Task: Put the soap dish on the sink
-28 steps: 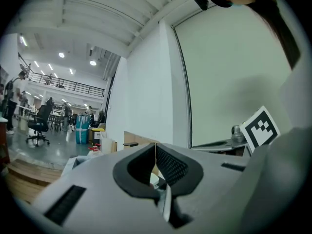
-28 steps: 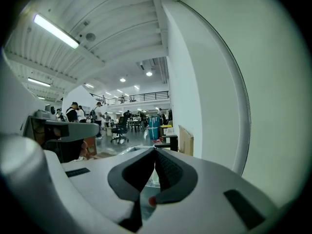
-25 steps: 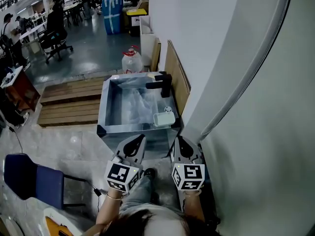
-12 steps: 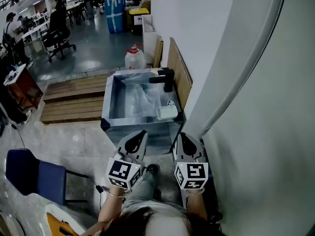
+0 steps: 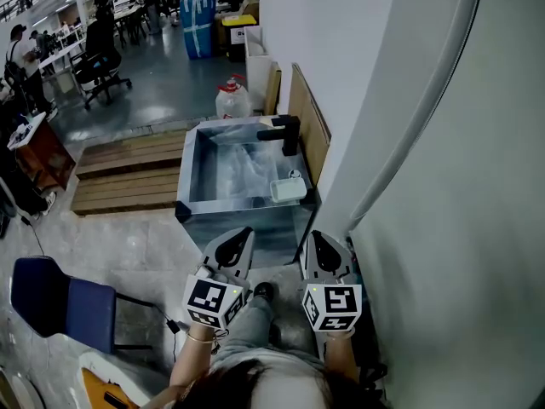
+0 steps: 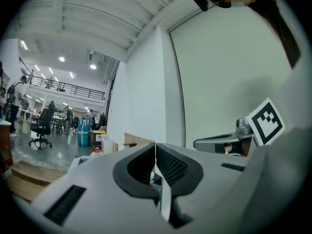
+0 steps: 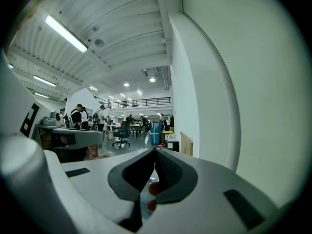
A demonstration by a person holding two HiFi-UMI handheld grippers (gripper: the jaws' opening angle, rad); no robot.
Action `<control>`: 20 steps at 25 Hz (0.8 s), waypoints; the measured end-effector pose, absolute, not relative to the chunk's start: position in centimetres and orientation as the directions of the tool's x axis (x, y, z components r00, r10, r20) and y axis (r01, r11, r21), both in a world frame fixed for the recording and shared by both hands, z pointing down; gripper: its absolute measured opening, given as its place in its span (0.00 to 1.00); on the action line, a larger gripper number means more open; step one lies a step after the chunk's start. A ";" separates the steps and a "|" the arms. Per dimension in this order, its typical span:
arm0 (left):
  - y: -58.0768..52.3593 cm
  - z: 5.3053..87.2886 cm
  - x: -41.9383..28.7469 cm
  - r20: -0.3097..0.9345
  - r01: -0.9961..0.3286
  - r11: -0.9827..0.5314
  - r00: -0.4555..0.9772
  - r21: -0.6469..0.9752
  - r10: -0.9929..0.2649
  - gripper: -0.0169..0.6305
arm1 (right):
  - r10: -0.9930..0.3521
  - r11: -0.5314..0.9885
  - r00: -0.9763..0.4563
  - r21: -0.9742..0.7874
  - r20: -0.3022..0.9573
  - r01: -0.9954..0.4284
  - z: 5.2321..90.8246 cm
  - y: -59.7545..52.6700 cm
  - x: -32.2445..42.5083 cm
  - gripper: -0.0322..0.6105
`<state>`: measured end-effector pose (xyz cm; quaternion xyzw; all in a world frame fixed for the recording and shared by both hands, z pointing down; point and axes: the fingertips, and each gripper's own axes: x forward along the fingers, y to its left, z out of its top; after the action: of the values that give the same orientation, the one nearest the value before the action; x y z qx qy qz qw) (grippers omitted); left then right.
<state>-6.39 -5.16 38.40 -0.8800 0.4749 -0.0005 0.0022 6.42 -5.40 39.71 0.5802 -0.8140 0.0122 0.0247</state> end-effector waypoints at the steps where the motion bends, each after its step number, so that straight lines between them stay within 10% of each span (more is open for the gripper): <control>1: -5.0 38.4 -6.4 -0.001 -0.836 -0.549 0.549 -0.005 -0.836 0.04 | -0.944 0.327 -0.326 0.007 0.051 -0.945 39.7 -5.2 6.4 0.09; 20: -3.7 39.1 -7.3 0.014 -0.844 -0.536 0.535 -0.007 -0.844 0.04 | -0.941 0.332 -0.329 0.025 0.078 -0.943 40.6 -3.7 5.9 0.09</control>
<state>-7.31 -3.71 39.12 -0.8762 0.4819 -0.0077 -0.0004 5.89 -3.75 40.56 0.5780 -0.8150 0.0124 0.0389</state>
